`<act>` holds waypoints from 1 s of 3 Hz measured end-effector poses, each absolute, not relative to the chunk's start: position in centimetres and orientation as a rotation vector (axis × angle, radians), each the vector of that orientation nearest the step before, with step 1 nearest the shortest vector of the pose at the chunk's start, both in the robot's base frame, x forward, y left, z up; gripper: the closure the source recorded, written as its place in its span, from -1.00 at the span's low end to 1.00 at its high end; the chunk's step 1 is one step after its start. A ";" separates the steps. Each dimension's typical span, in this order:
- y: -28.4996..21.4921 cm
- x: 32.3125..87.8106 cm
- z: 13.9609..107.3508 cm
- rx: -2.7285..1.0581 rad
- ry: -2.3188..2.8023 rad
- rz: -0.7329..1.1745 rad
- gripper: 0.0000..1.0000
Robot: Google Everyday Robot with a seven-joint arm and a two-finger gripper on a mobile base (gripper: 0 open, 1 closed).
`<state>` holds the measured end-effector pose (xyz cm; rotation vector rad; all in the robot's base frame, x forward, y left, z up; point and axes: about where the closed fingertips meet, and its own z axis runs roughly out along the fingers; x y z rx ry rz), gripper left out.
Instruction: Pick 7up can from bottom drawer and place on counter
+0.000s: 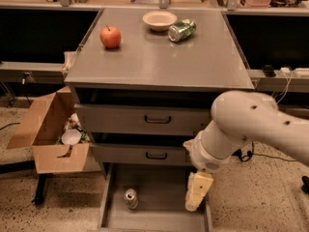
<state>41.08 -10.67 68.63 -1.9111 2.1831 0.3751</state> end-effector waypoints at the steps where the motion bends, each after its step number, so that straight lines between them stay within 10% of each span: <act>1: -8.3 41.7 61.4 -1.920 2.075 0.508 -1.00; 3: -2.7 43.1 50.0 -1.813 1.879 0.715 -1.00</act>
Offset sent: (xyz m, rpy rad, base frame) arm 0.0248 0.0812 -0.2073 0.3819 -0.0219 0.1054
